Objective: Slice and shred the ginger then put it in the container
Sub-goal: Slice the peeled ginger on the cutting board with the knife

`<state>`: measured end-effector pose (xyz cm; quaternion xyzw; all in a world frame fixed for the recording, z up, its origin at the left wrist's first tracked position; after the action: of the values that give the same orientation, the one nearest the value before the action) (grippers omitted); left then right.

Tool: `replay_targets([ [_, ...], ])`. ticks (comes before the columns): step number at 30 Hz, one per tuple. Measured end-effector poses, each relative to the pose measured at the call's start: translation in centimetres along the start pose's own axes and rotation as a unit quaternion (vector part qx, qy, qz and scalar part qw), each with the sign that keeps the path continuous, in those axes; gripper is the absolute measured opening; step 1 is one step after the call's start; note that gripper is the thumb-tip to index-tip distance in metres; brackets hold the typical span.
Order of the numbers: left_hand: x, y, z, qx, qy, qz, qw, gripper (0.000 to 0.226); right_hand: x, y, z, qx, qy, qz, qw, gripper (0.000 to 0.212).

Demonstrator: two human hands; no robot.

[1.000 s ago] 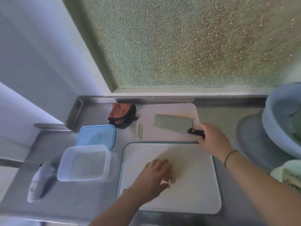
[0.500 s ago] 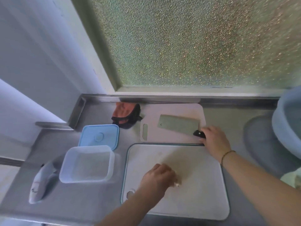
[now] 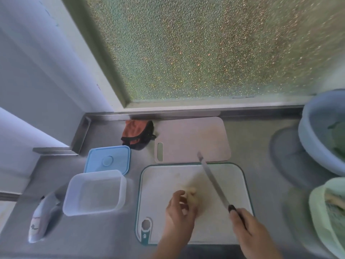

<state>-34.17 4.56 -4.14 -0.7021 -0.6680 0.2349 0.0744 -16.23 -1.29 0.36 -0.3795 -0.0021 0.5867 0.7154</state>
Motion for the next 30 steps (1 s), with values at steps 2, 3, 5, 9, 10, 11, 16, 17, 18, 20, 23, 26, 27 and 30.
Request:
replay_targets([
  [2, -0.4, 0.0, 0.2, -0.023, -0.026, 0.002, 0.999, 0.035, -1.0, 1.6, -1.2, 0.035, 0.025, 0.023, 0.999, 0.033],
  [3, -0.5, 0.1, 0.4, -0.019, -0.024, 0.005, 1.000, 0.038, -1.3, 2.5, -1.8, 0.043, 0.032, 0.032, 0.998, 0.035],
  [5, -0.6, 0.1, 1.1, 0.000, -0.007, 0.009, 1.000, 0.040, -1.3, 3.8, -2.7, 0.047, 0.052, 0.057, 0.996, 0.031],
  [9, -0.8, -0.2, 1.3, -0.002, 0.007, 0.012, 1.000, 0.036, -1.2, 5.9, -3.5, 0.084, 0.081, 0.070, 0.991, 0.033],
  [10, -0.9, -0.2, 1.3, 0.007, 0.021, 0.015, 1.000, 0.037, -1.2, 6.3, -3.5, 0.089, 0.087, 0.075, 0.989, 0.034],
  [11, -1.0, -0.2, 1.5, 0.017, 0.034, 0.016, 0.999, 0.040, -1.1, 6.6, -3.6, 0.095, 0.093, 0.080, 0.988, 0.036],
  [16, -1.3, -0.4, 1.8, 0.021, 0.082, 0.001, 0.996, 0.039, -1.1, 7.4, -3.7, 0.105, 0.090, 0.097, 0.986, 0.045],
  [17, -1.3, -0.3, 1.9, 0.021, 0.086, 0.006, 0.996, 0.039, -1.2, 7.5, -3.6, 0.109, 0.097, 0.105, 0.984, 0.047],
  [18, -1.3, -0.3, 1.8, 0.018, 0.085, 0.010, 0.996, 0.040, -1.3, 7.7, -3.5, 0.113, 0.105, 0.108, 0.982, 0.049],
  [20, -1.1, -0.4, 1.8, 0.015, 0.074, 0.018, 0.997, 0.045, -1.6, 7.5, -3.2, 0.118, 0.102, 0.099, 0.983, 0.051],
  [23, -0.9, -0.3, 1.8, 0.009, 0.066, 0.023, 0.998, 0.048, -3.1, 6.7, -2.4, 0.149, 0.089, 0.073, 0.982, 0.045],
  [26, -0.8, -0.1, 2.1, -0.005, 0.070, 0.026, 0.997, 0.043, -4.5, 6.2, -1.5, 0.153, 0.060, 0.028, 0.986, 0.040],
  [27, -0.8, -0.1, 2.2, -0.010, 0.069, 0.026, 0.997, 0.042, -5.1, 6.1, -1.5, 0.139, 0.045, 0.022, 0.989, 0.035],
  [30, -0.7, 0.0, 2.5, -0.014, 0.069, 0.033, 0.997, 0.042, -7.2, 5.5, 0.0, 0.057, -0.073, -0.060, 0.994, 0.038],
])
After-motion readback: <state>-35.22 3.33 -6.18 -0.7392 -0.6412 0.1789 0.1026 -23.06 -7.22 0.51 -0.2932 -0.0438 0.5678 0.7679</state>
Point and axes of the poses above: each hand's wrist, its own x-axis towards the middle knuckle, its own y-axis out of the palm, z = x × y, the point moved 1 cm from there along x, towards the middle knuckle, and after that the axes turned 1 degree about y, right-handed, at the moved point
